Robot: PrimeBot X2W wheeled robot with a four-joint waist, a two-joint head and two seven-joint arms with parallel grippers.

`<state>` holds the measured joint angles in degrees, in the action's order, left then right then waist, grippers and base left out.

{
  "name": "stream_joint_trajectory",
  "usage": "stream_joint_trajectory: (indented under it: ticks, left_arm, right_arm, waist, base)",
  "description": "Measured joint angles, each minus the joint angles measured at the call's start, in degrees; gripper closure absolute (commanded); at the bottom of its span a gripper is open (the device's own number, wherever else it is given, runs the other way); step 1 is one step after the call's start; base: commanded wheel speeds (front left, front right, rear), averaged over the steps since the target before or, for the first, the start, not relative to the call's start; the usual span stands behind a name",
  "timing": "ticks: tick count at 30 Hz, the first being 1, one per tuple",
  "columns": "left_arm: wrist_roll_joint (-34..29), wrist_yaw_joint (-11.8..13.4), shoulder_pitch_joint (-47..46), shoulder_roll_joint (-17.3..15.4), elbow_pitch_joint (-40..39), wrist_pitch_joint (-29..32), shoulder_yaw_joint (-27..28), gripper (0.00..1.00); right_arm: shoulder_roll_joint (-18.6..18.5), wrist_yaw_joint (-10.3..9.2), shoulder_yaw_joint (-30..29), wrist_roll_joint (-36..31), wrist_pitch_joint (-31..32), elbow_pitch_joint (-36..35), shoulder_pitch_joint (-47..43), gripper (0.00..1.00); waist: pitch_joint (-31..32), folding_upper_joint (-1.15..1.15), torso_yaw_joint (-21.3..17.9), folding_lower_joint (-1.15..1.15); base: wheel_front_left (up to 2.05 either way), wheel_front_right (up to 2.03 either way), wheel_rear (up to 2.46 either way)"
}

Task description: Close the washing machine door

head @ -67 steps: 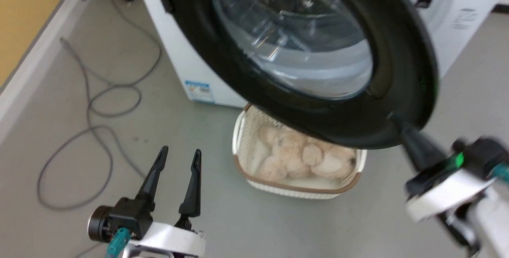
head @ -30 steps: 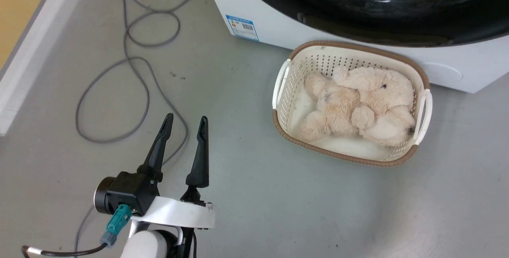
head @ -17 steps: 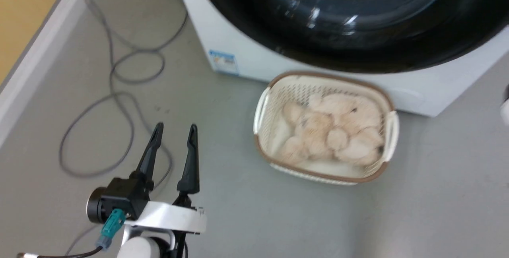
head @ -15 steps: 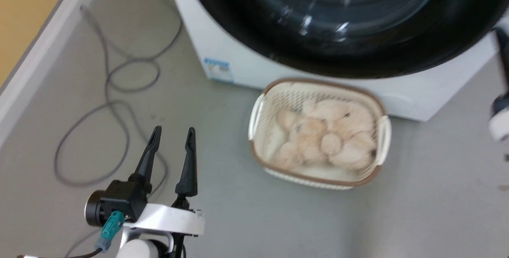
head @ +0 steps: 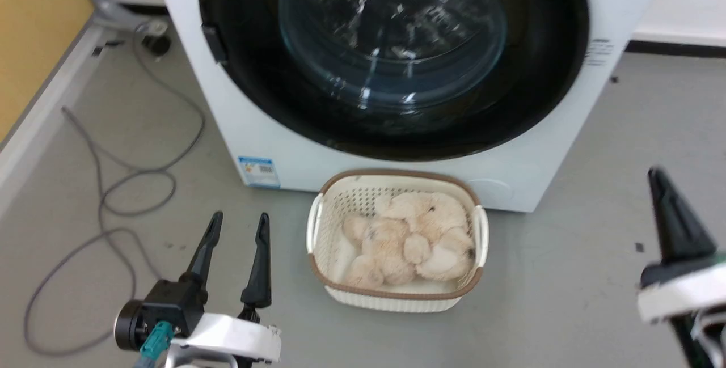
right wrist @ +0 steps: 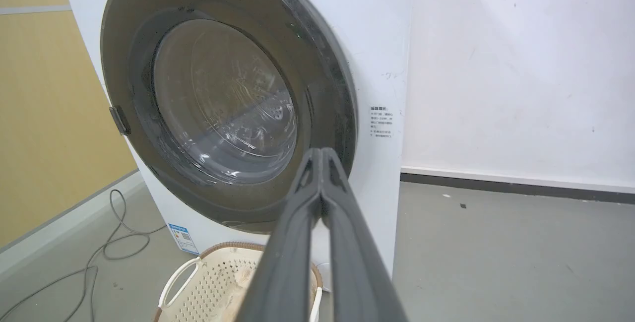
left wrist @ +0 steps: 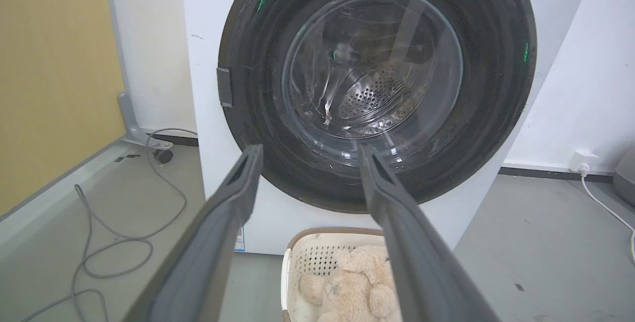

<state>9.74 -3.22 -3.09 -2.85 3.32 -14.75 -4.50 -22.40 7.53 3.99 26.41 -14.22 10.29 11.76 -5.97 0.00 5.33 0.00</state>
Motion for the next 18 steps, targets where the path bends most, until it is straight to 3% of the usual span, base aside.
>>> stream_joint_trajectory:
  ticks: [4, 5, 6, 7, 11, 18]
  left_arm:
    - [0.0, -0.3, 1.3, 0.0, 0.9, 0.0, 0.1, 0.0]
    - [0.0, -0.4, 1.6, 0.0, 1.1, 0.0, 0.1, 0.0]
    - [0.0, -0.5, 2.0, 0.0, 1.3, 0.0, 0.0, 0.0]
    - [0.0, -0.5, 2.6, 0.0, 1.8, 0.0, 0.0, 0.0]
    - [-0.1, -0.5, 3.4, 0.0, 2.8, 0.0, -0.4, 0.0]
    - [-0.2, -0.4, 4.8, 0.0, 3.3, 0.0, -0.5, 0.0]
  right_arm:
    - [5.0, 0.0, -3.2, -3.4, 0.4, -3.7, -6.0, 1.0]
    - [6.4, 0.0, -4.3, -4.0, 0.5, -4.5, -7.4, 0.84]
    - [7.8, 0.0, -5.5, -5.1, 0.5, -5.3, -8.7, 0.07]
    - [10.0, 0.0, -7.4, -8.2, 0.7, -6.7, -10.9, 0.0]
    - [13.6, -0.01, -8.8, -11.7, 1.6, -9.1, -13.8, 0.0]
    - [16.7, -0.01, -10.1, -15.5, 2.5, -11.8, -16.9, 0.0]
  waist:
    - [1.8, 0.0, -1.6, 0.0]
    - [2.2, 0.0, -1.9, 0.0]
    - [2.7, 0.0, -2.2, 0.0]
    - [3.4, 0.0, -2.7, 0.0]
    - [4.2, 0.0, -3.6, 0.0]
    - [4.9, 0.0, -3.8, 0.0]
  base:
    - [0.0, 0.0, 0.0]
    - [0.0, 0.0, 0.0]
    - [0.0, 0.0, 0.0]
    - [0.0, 0.0, 0.0]
    - [0.0, 0.0, 0.0]
    - [0.0, 0.0, 0.0]
